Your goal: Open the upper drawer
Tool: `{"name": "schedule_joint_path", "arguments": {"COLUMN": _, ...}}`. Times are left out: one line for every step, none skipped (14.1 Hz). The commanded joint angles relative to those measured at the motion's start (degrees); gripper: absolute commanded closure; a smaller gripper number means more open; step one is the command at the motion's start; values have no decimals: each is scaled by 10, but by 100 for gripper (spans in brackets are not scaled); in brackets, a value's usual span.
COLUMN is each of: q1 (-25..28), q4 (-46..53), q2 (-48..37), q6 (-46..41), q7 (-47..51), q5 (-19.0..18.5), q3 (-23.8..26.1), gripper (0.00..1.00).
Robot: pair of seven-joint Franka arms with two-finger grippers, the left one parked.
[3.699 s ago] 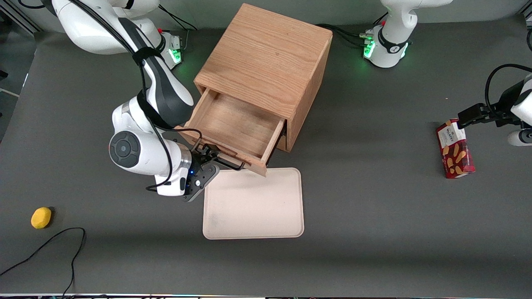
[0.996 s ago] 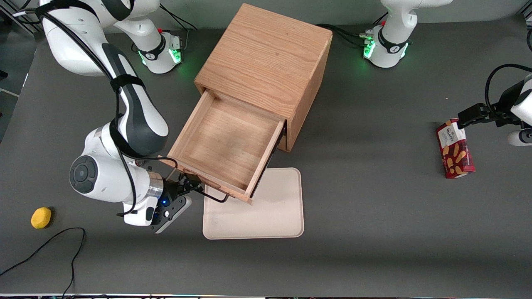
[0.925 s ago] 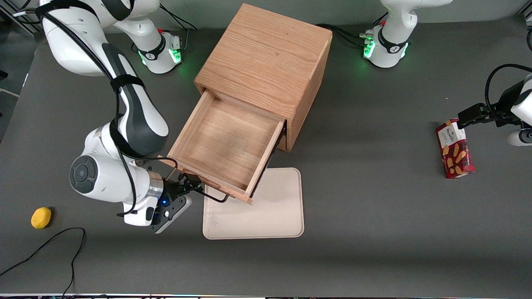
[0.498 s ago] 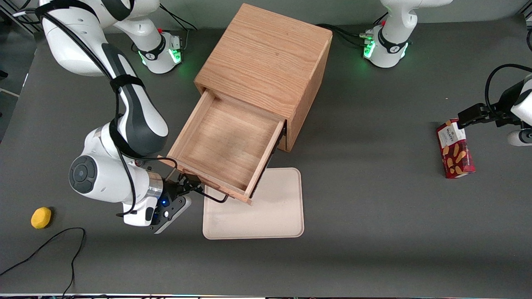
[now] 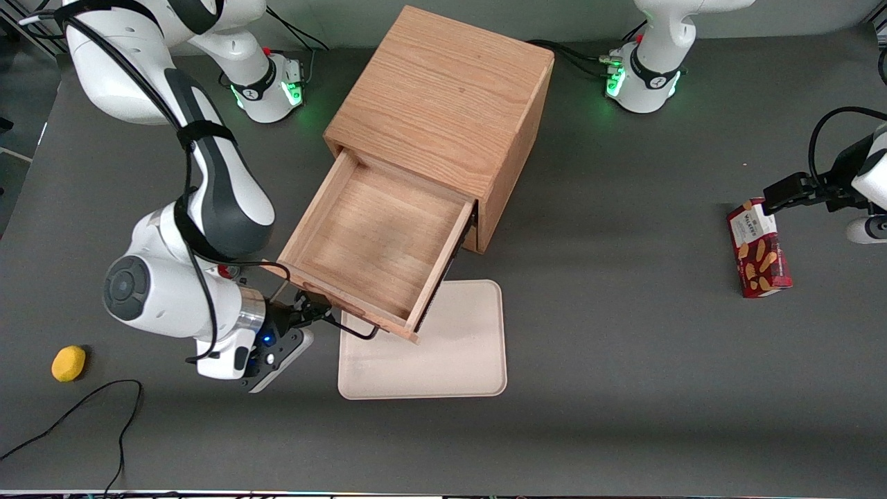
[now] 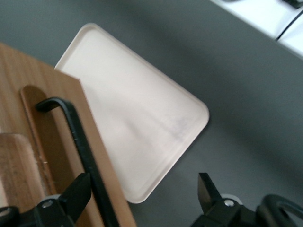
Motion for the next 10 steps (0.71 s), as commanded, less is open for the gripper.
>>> {"name": "schedule_joint_path", "arguments": {"q1": -17, "q4": 40, "q2": 2, "q6": -20, "q7": -10, "q5": 4, "q3": 0, "gripper": 0}}
{"name": "schedule_joint_path", "arguments": {"q1": -17, "q4": 48, "q2": 2, "q6": -29, "q7": -10, "q5": 3, "q3": -1, "gripper": 0}}
{"name": "schedule_joint_path", "arguments": {"q1": -25, "q4": 53, "q2": 1, "q6": -39, "q7": -9, "q5": 3, "q3": -1, "gripper": 0}}
{"name": "schedule_joint_path", "arguments": {"q1": -29, "q4": 53, "q2": -1, "q6": -49, "q7": -8, "q5": 2, "q3": -1, "gripper": 0}}
{"name": "schedule_joint_path", "arguments": {"q1": -31, "q4": 52, "q2": -9, "q6": -60, "q7": -8, "q5": 1, "q3": -3, "gripper": 0}}
{"name": "schedule_joint_path", "arguments": {"q1": -37, "q4": 52, "q2": -17, "q6": -74, "q7": -8, "q5": 1, "q3": -13, "gripper": 0}}
{"name": "schedule_joint_path", "arguments": {"q1": -38, "q4": 52, "q2": -27, "q6": -93, "q7": -7, "q5": 1, "q3": -23, "gripper": 0}}
{"name": "schedule_joint_path", "arguments": {"q1": -38, "q4": 52, "q2": -32, "q6": -113, "q7": -4, "q5": 0, "q3": -36, "gripper": 0}}
{"name": "schedule_joint_path", "arguments": {"q1": -39, "q4": 51, "q2": -41, "q6": -132, "q7": -3, "q5": 0, "q3": -47, "gripper": 0}}
{"name": "schedule_joint_path", "arguments": {"q1": -38, "q4": 47, "q2": -52, "q6": -149, "q7": -3, "q5": -3, "q3": -59, "gripper": 0}}
